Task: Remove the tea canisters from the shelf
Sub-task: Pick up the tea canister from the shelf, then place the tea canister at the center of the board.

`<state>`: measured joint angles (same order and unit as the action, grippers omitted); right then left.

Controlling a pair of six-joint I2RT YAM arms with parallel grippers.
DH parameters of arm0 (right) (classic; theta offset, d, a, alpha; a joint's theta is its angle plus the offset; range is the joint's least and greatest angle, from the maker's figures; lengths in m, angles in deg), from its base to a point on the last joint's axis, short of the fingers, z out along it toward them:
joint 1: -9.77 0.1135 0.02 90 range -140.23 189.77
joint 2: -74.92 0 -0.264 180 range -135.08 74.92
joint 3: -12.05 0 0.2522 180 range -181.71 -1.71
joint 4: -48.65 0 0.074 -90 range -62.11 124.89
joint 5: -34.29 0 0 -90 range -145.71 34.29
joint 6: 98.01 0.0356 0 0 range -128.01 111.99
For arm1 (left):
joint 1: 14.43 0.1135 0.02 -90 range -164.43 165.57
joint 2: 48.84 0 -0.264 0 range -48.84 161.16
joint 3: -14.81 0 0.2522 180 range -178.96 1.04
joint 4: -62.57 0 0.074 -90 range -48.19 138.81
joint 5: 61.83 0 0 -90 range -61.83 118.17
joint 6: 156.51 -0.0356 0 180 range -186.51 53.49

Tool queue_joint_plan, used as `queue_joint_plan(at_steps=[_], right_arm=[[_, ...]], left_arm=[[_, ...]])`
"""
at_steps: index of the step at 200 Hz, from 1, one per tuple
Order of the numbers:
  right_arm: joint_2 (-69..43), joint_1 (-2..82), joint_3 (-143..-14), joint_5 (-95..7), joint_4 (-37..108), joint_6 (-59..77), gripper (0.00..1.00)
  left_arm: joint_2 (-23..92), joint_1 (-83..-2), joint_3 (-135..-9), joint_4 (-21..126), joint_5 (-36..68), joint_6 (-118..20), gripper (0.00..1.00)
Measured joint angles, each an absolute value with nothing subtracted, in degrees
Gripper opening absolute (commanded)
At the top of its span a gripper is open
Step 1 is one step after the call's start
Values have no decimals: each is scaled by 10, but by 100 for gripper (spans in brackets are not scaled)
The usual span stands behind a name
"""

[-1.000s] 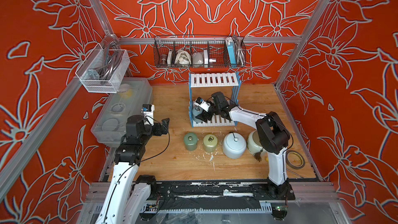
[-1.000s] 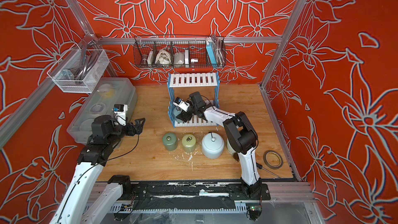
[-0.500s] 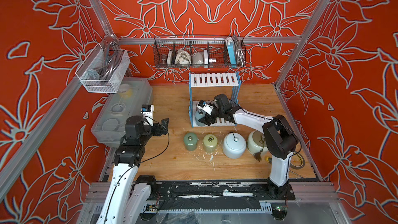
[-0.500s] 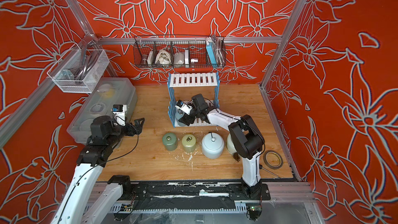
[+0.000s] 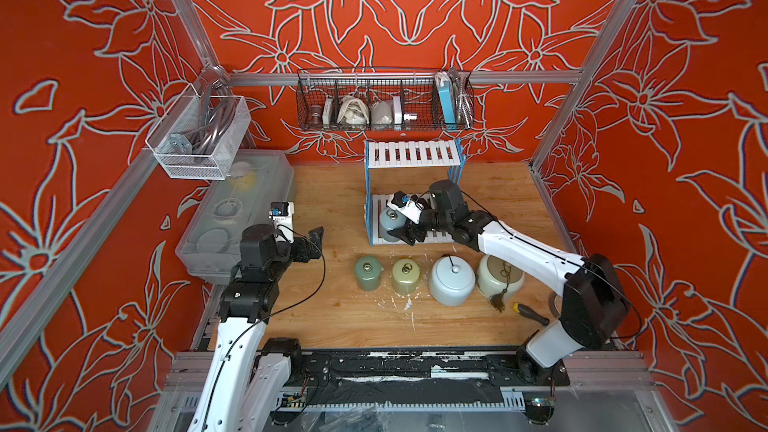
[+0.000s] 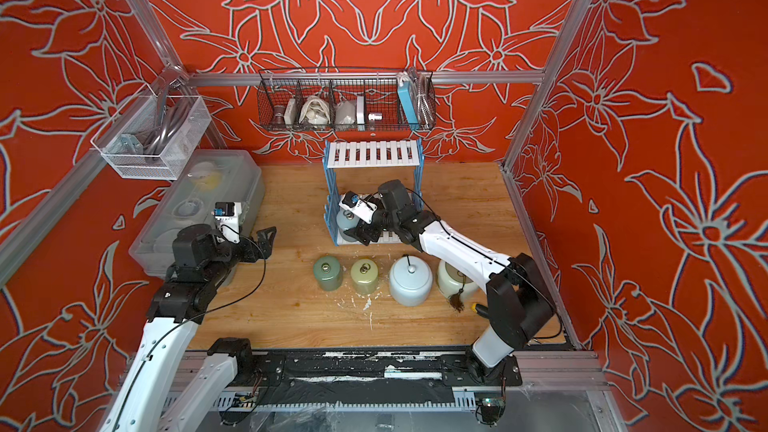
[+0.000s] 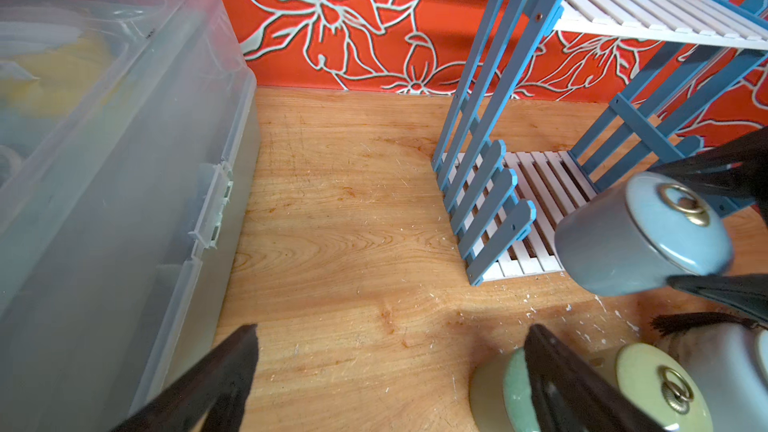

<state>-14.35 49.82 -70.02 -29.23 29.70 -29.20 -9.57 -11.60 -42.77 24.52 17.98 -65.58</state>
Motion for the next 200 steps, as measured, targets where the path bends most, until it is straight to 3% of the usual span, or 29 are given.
queue_joint_plan(at_steps=[85,200], right_arm=[[-112,603,-702,-302,280,-250,55],[-345,689,-843,-333,354,-218,57]], left_arm=[[-98,-114,-423,246,180,-654,99],[-102,-107,-434,245,321,-650,98]])
